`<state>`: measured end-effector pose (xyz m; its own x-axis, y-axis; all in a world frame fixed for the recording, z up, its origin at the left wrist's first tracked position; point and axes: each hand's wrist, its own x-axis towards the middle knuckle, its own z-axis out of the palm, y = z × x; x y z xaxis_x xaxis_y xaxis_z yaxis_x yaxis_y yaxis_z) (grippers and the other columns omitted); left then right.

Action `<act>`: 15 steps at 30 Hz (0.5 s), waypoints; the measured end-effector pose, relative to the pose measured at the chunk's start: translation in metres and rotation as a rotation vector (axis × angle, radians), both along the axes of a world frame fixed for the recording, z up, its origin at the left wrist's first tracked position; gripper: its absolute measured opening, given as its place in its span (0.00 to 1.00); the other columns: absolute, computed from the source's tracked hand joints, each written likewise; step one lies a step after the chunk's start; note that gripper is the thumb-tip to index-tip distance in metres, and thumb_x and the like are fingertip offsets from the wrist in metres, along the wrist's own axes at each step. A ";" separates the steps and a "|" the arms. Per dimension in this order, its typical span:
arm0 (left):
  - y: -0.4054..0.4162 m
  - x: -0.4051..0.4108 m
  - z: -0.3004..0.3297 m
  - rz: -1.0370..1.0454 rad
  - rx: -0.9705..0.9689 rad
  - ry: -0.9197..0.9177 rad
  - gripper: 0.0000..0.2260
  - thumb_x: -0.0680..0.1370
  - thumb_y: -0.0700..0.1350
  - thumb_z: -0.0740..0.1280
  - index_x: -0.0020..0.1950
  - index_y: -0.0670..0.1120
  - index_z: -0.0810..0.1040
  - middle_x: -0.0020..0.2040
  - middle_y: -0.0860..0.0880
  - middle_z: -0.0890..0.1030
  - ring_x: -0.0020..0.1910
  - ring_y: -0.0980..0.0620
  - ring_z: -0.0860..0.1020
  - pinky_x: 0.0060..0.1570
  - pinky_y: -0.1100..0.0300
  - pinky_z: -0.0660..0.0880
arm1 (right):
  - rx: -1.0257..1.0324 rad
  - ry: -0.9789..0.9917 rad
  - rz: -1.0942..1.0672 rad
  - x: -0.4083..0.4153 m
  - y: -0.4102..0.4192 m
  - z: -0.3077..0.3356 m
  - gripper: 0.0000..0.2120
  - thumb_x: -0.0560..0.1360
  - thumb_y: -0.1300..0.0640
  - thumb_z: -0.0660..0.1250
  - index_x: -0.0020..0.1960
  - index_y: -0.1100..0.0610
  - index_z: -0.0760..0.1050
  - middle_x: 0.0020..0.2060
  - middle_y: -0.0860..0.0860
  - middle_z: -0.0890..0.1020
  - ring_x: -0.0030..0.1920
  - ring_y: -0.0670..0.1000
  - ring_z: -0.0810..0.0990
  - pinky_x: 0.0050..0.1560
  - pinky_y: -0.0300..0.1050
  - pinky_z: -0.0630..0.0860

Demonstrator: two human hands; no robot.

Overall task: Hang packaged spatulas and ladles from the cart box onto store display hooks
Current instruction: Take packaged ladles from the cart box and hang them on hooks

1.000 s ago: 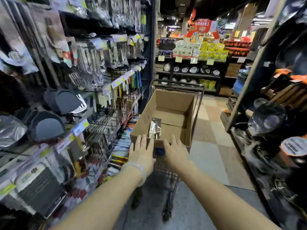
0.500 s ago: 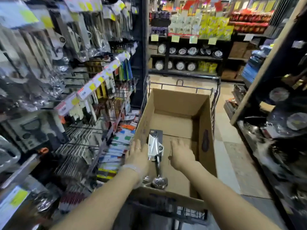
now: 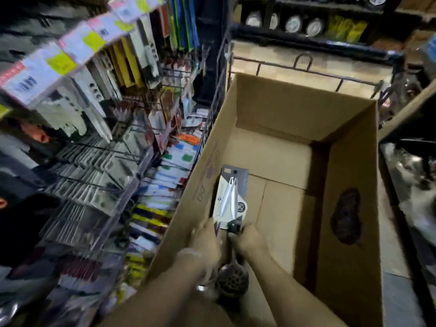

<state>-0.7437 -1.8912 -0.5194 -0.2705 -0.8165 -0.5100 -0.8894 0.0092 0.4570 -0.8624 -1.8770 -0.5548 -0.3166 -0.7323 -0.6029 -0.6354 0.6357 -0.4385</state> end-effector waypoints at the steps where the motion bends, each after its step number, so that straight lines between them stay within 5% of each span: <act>1: -0.004 -0.003 -0.006 0.044 0.017 -0.004 0.23 0.79 0.46 0.60 0.71 0.42 0.58 0.71 0.41 0.64 0.70 0.44 0.63 0.67 0.55 0.60 | 0.007 -0.002 -0.033 0.000 -0.001 -0.007 0.19 0.74 0.51 0.67 0.61 0.59 0.73 0.57 0.57 0.80 0.57 0.57 0.78 0.54 0.45 0.73; 6: -0.009 -0.011 -0.027 0.137 0.086 -0.017 0.23 0.78 0.47 0.61 0.70 0.43 0.60 0.69 0.42 0.66 0.69 0.42 0.64 0.66 0.54 0.62 | 0.029 -0.011 -0.130 0.001 -0.009 -0.028 0.14 0.72 0.53 0.68 0.55 0.59 0.77 0.52 0.57 0.82 0.53 0.57 0.80 0.51 0.46 0.76; 12: -0.011 -0.017 -0.024 0.179 0.088 0.002 0.20 0.78 0.47 0.62 0.68 0.44 0.64 0.67 0.41 0.69 0.67 0.42 0.66 0.65 0.53 0.64 | 0.050 0.106 0.011 0.001 -0.011 -0.015 0.09 0.74 0.55 0.62 0.50 0.57 0.77 0.49 0.55 0.82 0.51 0.58 0.81 0.46 0.44 0.75; 15: -0.009 -0.021 -0.016 0.163 0.072 0.005 0.21 0.77 0.45 0.61 0.70 0.44 0.62 0.68 0.42 0.68 0.68 0.42 0.65 0.67 0.54 0.62 | -0.071 -0.111 -0.159 0.000 -0.002 -0.003 0.09 0.74 0.61 0.65 0.35 0.56 0.70 0.35 0.55 0.77 0.39 0.54 0.76 0.39 0.42 0.69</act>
